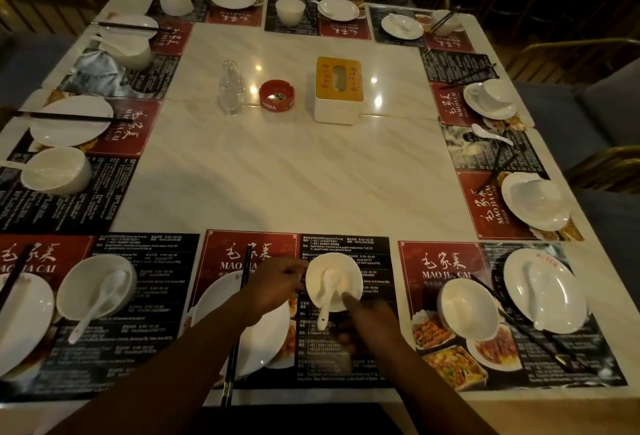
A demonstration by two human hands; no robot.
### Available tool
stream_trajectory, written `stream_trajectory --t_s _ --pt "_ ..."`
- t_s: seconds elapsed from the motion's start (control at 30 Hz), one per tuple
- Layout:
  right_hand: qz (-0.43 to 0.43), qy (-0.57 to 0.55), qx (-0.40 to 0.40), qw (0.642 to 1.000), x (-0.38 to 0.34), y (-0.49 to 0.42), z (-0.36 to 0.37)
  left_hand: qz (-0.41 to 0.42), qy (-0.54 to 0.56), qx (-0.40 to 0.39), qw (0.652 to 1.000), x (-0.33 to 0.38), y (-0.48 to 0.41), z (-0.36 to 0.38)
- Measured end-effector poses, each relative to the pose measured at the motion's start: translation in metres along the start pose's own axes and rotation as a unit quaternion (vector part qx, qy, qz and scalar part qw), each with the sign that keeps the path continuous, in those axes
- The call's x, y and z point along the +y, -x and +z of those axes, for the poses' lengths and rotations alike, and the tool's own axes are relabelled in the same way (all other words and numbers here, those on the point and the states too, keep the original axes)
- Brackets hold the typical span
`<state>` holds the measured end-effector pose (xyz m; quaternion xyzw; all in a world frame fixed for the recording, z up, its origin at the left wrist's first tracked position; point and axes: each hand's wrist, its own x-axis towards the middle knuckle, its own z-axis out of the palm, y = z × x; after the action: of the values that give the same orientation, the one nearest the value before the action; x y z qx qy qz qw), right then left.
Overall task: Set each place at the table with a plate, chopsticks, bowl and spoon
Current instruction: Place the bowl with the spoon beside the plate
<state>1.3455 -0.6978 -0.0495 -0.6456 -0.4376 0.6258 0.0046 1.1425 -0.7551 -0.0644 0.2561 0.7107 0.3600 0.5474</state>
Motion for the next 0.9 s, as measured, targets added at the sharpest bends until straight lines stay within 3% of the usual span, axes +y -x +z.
stream_trajectory --t_s 0.1,0.17,0.5,0.77,0.9 --pt "0.103 -0.089 -0.152 0.979 -0.001 0.018 0.008 0.012 -0.011 0.025 1.0 -0.002 0.0 0.004" --pt "0.107 -0.109 -0.174 0.973 0.002 0.02 0.014 0.021 -0.017 0.037 0.999 -0.001 0.0 0.006" --pt "0.003 -0.035 -0.1 0.994 0.01 0.014 -0.012 0.039 -0.024 0.043 0.998 -0.002 -0.002 0.008" --pt "0.001 0.011 -0.101 0.995 0.002 0.022 -0.019 0.035 -0.008 0.058 0.998 -0.008 -0.005 0.008" --pt "-0.066 0.086 0.031 0.994 0.006 0.004 -0.028 0.036 -0.005 0.053 0.998 -0.009 -0.003 0.011"
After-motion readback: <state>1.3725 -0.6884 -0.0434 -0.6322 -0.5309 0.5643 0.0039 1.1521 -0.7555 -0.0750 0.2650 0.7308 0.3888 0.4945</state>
